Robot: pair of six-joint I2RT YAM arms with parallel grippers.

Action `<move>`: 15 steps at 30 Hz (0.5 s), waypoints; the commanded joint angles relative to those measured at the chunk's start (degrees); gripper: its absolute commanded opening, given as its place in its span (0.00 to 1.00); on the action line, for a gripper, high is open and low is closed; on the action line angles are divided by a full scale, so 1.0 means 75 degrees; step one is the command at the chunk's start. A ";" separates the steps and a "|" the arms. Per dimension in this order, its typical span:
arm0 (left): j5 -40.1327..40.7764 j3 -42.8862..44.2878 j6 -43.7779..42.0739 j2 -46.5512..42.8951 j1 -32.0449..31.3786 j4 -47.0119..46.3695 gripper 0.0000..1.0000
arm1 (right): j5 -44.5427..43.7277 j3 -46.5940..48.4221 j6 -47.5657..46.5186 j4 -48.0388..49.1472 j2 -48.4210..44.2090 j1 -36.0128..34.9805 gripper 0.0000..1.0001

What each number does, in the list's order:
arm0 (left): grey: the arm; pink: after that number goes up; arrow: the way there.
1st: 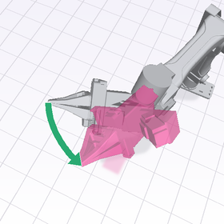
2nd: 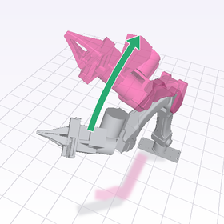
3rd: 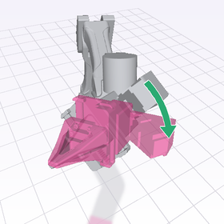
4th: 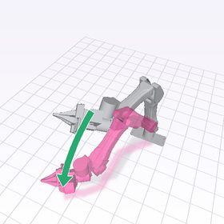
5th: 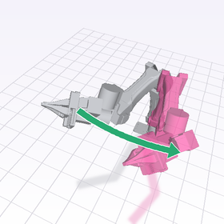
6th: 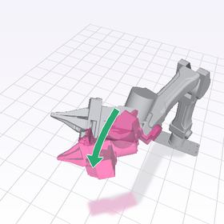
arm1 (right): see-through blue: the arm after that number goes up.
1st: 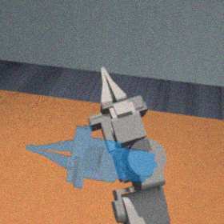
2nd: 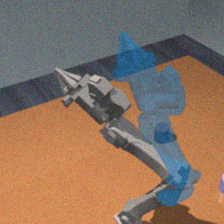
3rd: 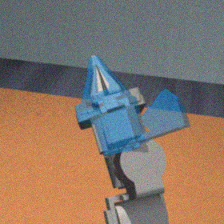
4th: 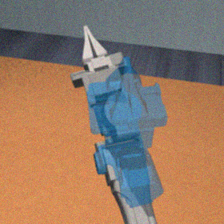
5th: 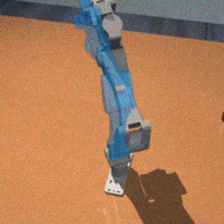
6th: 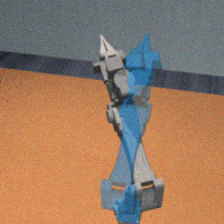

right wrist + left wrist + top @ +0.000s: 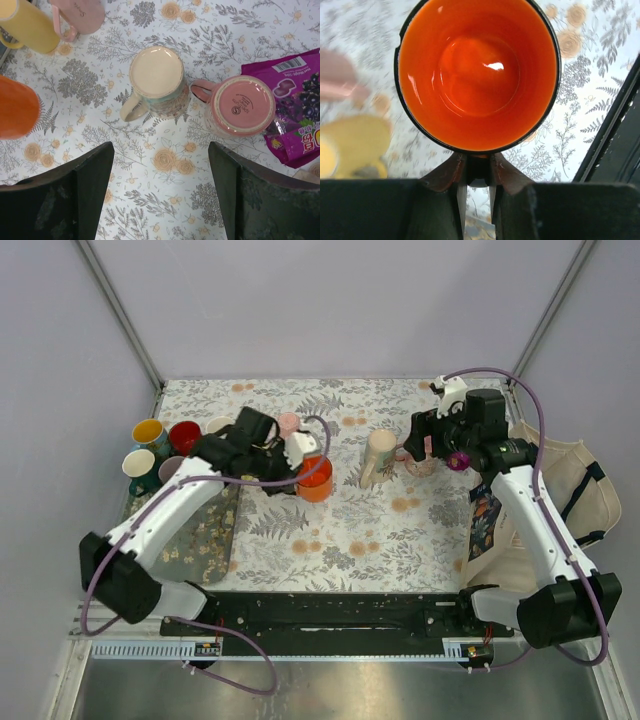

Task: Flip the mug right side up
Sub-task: Move the cup to the tray.

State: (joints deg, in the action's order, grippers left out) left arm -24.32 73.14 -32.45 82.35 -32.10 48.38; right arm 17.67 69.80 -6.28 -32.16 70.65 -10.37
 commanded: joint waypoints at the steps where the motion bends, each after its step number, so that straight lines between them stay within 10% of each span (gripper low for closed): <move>1: 0.0990 0.0489 0.1897 -0.1158 0.0914 0.0182 0.00 | 0.0140 0.0315 0.0205 0.0502 0.0119 0.0035 0.85; 15: 0.3451 -0.0494 0.4020 -0.1791 0.3341 -0.0030 0.00 | 0.0445 0.0279 0.0697 0.0831 0.0528 0.0035 0.84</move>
State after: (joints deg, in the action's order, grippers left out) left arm -4.51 71.31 -8.71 72.64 -9.43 51.11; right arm 19.44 69.97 -2.61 -28.34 73.65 -10.37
